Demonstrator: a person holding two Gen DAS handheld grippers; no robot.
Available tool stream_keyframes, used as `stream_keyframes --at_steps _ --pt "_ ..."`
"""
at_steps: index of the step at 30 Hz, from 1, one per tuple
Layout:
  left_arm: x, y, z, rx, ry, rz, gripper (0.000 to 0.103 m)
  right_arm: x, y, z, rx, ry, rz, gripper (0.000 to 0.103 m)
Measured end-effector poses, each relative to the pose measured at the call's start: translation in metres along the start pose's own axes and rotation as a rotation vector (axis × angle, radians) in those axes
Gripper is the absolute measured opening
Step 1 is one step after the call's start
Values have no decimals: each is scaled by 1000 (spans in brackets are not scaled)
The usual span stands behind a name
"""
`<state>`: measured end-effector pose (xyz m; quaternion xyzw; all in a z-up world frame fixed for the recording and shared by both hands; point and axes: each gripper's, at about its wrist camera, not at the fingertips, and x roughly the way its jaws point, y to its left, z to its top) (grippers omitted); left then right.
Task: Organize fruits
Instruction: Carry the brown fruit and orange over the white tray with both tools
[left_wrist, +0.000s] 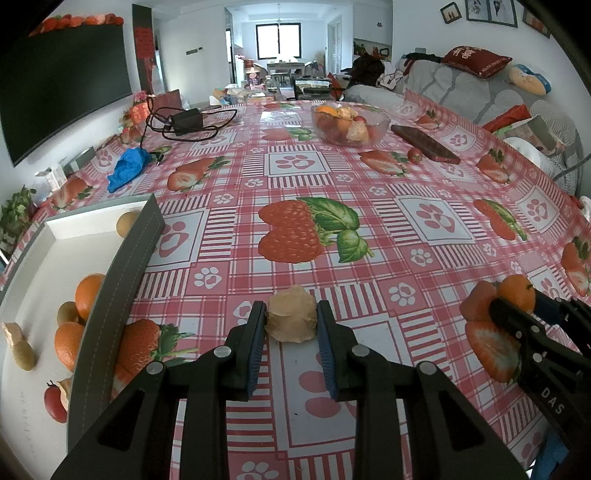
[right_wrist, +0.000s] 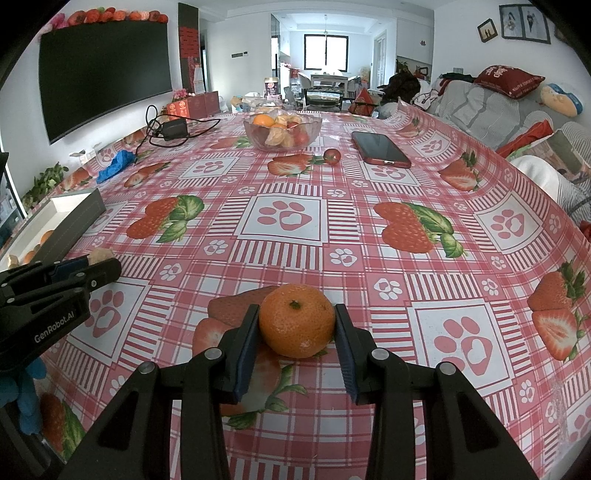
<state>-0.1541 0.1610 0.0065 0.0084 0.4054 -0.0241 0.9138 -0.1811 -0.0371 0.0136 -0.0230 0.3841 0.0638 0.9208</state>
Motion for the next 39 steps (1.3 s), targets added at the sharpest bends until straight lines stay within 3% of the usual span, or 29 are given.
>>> stream_keyframes --at_steps 6,13,24,39 --pt "-6 3 -1 -7 50 -23 29 1 4 2 -25 16 -20 39" --pt "-25 18 -3 -68 87 -86 29 -2 7 9 -32 109 2 39" --pt "-56 30 3 -63 46 -96 29 -21 12 20 38 130 50 39" --pt "-67 42 2 -72 40 -93 29 -22 33 21 24 150 64 39"
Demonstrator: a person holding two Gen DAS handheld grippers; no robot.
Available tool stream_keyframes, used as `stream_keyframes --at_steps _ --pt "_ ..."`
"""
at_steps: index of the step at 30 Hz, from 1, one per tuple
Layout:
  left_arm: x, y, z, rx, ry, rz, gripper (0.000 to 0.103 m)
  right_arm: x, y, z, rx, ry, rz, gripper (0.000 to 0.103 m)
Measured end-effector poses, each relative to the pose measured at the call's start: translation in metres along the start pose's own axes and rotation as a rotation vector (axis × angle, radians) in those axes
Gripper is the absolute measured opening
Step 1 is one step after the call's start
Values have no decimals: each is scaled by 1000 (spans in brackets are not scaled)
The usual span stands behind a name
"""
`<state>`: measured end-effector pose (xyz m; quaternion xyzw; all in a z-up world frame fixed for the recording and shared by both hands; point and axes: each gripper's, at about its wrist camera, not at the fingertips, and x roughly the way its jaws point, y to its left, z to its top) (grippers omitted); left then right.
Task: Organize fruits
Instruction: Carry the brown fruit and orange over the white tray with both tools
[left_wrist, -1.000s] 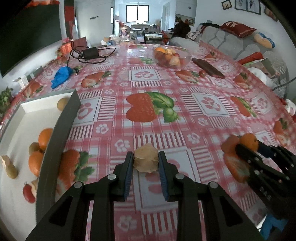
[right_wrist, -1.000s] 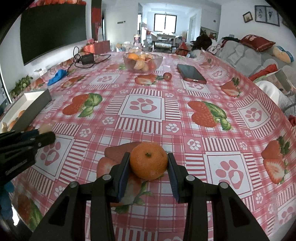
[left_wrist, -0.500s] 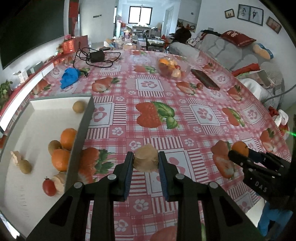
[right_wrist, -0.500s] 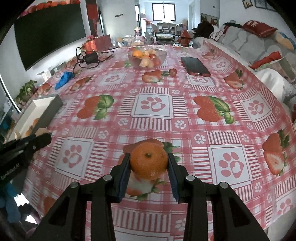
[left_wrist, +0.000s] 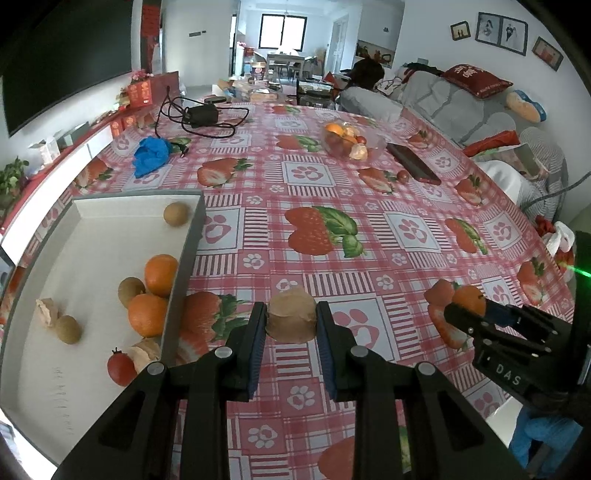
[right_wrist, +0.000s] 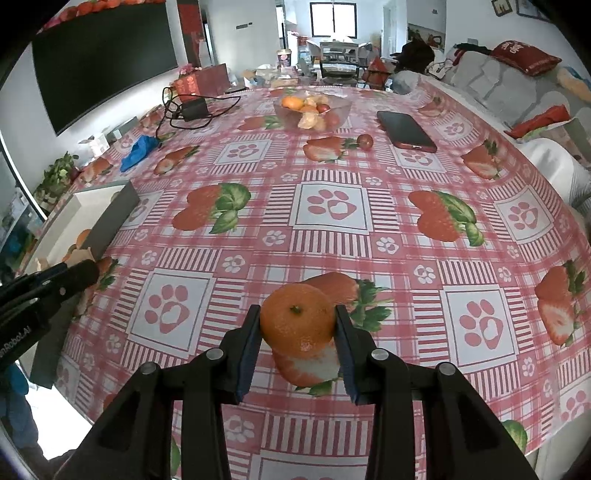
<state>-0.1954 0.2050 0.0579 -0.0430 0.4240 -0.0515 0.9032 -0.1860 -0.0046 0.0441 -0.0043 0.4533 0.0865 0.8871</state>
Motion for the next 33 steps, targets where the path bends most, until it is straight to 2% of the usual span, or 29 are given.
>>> stream_keyframes --at_steps 8,16,24,33 --pt "-18 20 5 -44 -33 -34 29 -4 10 5 -8 2 16 39" --pt "-52 71 19 -66 -102 30 29 -9 38 23 -36 -11 77 39" --pt "-61 135 16 -113 -111 132 29 -2 100 48 -108 4 189 39" --pt "-41 174 -5 -170 -48 159 29 16 193 69 -247 23 308 39"
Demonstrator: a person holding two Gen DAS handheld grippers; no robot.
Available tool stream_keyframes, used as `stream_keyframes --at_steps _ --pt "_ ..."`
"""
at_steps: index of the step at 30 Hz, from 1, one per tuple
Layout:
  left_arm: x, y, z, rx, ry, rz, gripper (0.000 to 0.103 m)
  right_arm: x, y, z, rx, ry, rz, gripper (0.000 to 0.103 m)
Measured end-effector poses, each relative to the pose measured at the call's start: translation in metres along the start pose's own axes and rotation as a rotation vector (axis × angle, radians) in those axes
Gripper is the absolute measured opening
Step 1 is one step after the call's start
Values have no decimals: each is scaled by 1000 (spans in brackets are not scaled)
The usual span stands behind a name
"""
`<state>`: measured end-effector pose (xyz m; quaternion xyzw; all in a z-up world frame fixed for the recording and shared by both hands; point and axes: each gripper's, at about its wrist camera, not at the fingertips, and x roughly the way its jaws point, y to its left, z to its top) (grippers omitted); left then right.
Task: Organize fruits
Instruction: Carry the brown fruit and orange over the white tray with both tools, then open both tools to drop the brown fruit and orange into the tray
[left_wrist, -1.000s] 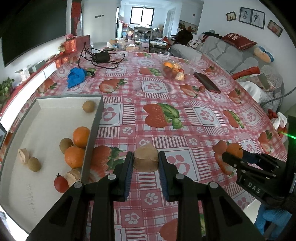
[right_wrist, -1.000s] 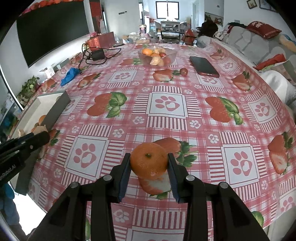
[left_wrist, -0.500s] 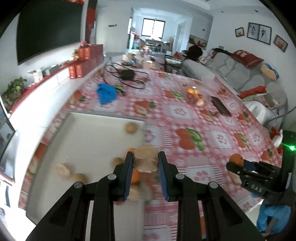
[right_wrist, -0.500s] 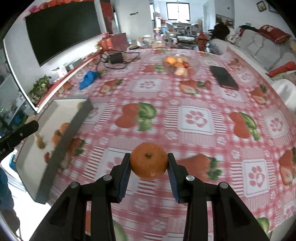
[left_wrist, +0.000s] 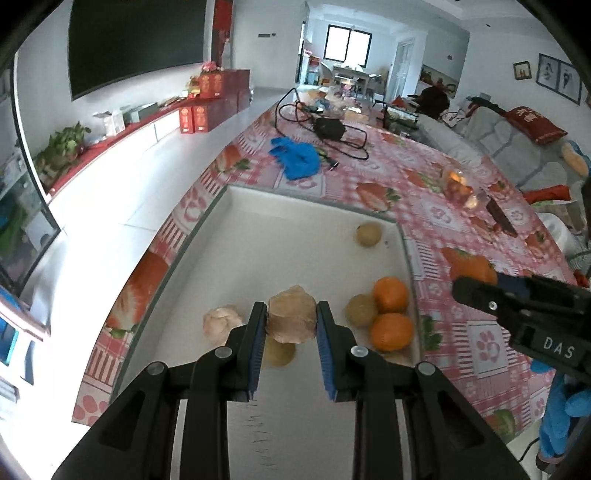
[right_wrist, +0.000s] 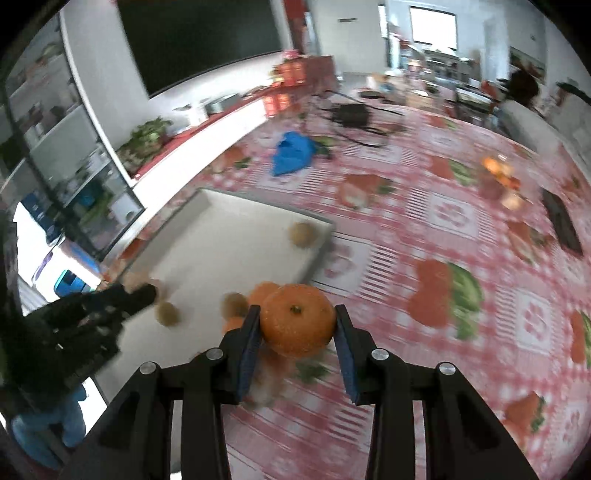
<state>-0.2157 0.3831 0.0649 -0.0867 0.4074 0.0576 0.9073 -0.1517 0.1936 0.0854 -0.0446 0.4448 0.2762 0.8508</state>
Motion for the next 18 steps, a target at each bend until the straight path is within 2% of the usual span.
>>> stream_keyframes --at_steps 4,18 --pt "7 7 0 -6 7 7 29 17 21 10 -43 13 16 39" --pt "26 15 -2 -3 23 30 29 48 40 21 -79 42 37 39"
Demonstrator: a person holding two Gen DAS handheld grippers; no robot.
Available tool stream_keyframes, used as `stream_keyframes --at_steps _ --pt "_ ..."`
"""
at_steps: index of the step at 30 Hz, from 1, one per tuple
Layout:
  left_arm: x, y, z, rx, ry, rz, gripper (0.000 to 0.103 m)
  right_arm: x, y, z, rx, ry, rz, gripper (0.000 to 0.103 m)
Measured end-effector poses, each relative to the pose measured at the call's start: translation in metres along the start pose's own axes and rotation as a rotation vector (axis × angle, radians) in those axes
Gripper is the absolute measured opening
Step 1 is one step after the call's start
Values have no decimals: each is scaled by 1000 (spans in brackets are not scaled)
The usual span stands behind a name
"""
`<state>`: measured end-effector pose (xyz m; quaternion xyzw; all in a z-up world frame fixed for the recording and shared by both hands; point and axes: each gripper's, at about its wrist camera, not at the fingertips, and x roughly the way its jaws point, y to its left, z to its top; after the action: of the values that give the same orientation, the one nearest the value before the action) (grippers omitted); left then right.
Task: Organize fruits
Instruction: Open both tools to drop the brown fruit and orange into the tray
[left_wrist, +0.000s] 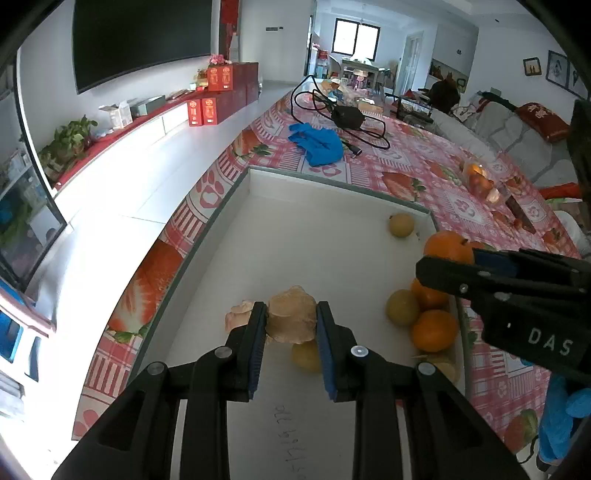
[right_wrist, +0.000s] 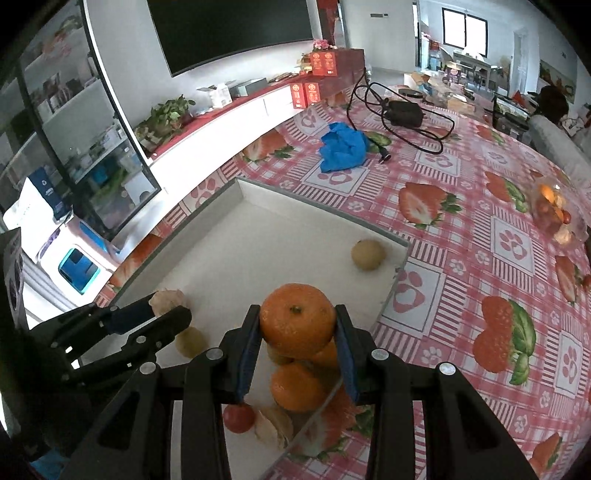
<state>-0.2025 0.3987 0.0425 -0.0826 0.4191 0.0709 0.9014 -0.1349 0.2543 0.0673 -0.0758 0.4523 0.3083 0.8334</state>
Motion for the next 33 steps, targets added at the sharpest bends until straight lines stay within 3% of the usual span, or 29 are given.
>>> stream_keyframes --at_steps 33 --pt "4 -10 5 12 5 -5 29 5 1 -3 -11 17 5 39"
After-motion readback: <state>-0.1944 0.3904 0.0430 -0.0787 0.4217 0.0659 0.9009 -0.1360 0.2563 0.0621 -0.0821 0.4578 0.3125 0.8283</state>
